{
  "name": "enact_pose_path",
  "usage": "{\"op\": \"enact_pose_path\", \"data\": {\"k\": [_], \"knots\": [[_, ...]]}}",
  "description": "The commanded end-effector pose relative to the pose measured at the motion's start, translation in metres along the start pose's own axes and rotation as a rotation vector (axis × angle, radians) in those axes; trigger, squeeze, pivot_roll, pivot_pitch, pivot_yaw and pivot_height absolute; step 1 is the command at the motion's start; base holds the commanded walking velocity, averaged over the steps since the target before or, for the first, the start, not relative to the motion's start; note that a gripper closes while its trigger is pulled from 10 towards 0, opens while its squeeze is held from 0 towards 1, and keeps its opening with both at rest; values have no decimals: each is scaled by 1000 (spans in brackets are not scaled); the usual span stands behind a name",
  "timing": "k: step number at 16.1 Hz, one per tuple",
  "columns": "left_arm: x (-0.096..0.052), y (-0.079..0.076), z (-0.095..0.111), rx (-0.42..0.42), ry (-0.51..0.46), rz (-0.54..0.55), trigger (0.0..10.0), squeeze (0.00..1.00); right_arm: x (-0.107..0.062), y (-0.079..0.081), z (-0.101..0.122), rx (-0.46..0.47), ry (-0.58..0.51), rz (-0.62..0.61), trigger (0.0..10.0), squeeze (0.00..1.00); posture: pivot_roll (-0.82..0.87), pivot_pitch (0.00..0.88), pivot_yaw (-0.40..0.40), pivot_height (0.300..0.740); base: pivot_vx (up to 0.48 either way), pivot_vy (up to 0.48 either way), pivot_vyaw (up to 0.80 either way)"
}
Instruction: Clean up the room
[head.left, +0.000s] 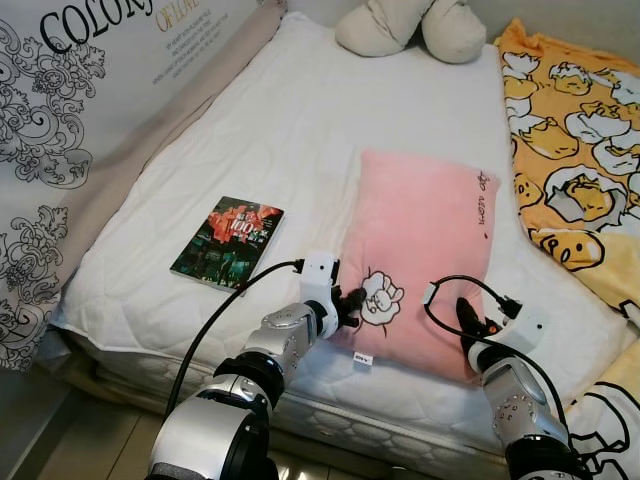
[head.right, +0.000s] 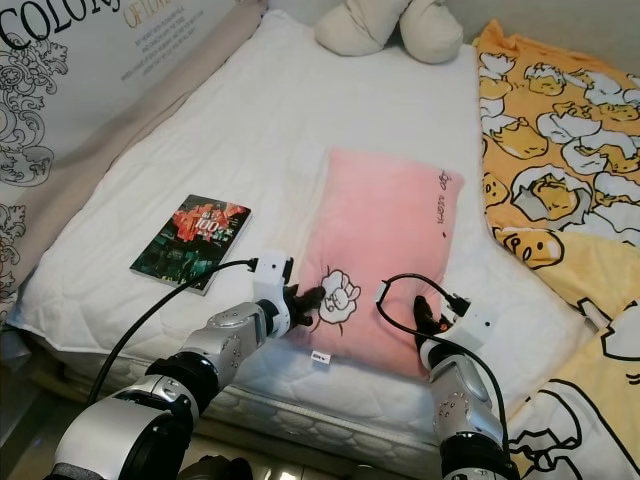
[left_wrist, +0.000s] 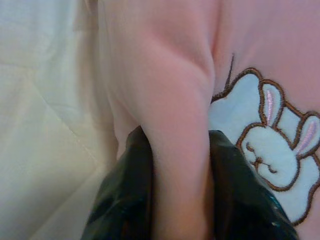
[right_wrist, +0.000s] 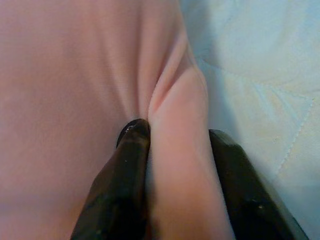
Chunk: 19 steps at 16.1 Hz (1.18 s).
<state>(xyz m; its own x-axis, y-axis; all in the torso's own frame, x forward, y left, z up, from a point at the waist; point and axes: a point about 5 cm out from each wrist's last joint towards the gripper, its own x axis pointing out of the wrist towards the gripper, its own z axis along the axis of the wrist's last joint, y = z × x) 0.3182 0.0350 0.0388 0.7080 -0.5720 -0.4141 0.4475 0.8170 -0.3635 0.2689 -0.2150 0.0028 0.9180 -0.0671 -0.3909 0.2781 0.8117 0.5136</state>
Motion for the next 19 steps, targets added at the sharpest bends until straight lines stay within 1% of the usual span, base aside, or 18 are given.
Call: {"op": "enact_pose_path", "data": {"k": [1, 2, 4, 5, 6, 7, 8, 9, 10, 11, 12, 14, 15, 16, 17, 18, 19], "knots": [[20, -60, 25, 71, -66, -134, 0, 0, -2, -6, -14, -9, 73, -33, 0, 0, -87, 0, 0, 740, 0, 0, 0], [20, -60, 31, 95, -85, -140, 0, 0, 0, -5, -11, -12, 67, -30, 0, 0, -83, 0, 0, 740, 0, 0, 0], [20, -60, 31, 95, -85, -140, 0, 0, 0, -5, -11, -12, 67, -30, 0, 0, -83, 0, 0, 740, 0, 0, 0], [19, -53, 49, 160, -124, -136, 0, 0, 15, 9, 12, 26, -2, 4, 0, 0, -41, 0, 19, 740, 0, 0, 0], [18, -46, 61, 206, -135, -119, 0, 0, 27, 26, 36, 65, -72, 39, 0, 0, -33, 0, 22, 740, 0, 0, 0], [17, -46, 74, 211, -167, -121, 0, 0, 34, 40, 53, 51, -127, 68, 0, 0, -33, 0, 28, 740, 0, 0, 0], [16, -47, 87, 221, -208, -125, 0, 0, 36, 50, 66, 19, -167, 93, 0, 0, -30, 0, 25, 740, 0, 0, 0], [13, -50, 113, 254, -286, -132, 0, 0, 39, 67, 90, -26, -246, 139, 0, 0, -25, 0, 17, 740, 0, 0, 0], [5, -53, 150, 315, -397, -137, 0, 0, 39, 88, 122, -55, -343, 195, 0, 0, -26, 0, 14, 740, 0, 0, 0], [2, -53, 162, 325, -432, -143, 0, 0, 39, 94, 131, -67, -372, 210, 0, 0, -26, 0, 15, 740, 0, 0, 0], [-8, -54, 189, 373, -511, -141, 0, 0, 36, 105, 151, -90, -440, 239, 0, 0, -24, 0, 16, 740, 0, 0, 0], [-18, -53, 209, 417, -583, -142, 0, 0, 33, 113, 166, -111, -492, 256, 0, 0, -27, 0, 23, 740, 0, 0, 0], [-25, -49, 220, 447, -627, -121, 4510, 0, 30, 118, 174, -135, -524, 272, 0, 0, -26, 0, 24, 740, 0, 0, 0], [-26, -39, 217, 422, -623, -81, 10000, 0, 28, 121, 171, -190, -538, 267, 0, 0, -23, 0, 24, 740, 0, 244, 0], [-25, -36, 215, 415, -620, -73, 10000, 0, 28, 121, 169, -196, -536, 268, 0, 0, -26, 0, 27, 740, 0, 289, 0], [-25, -31, 211, 389, -614, -51, 10000, 0, 29, 120, 162, -201, -524, 264, 0, 0, -30, 0, 29, 740, 0, 480, 0], [-24, -26, 207, 389, -610, -23, 10000, 0, 29, 119, 152, -223, -507, 262, 0, 0, -25, 0, 25, 740, 0, 480, 0]]}}
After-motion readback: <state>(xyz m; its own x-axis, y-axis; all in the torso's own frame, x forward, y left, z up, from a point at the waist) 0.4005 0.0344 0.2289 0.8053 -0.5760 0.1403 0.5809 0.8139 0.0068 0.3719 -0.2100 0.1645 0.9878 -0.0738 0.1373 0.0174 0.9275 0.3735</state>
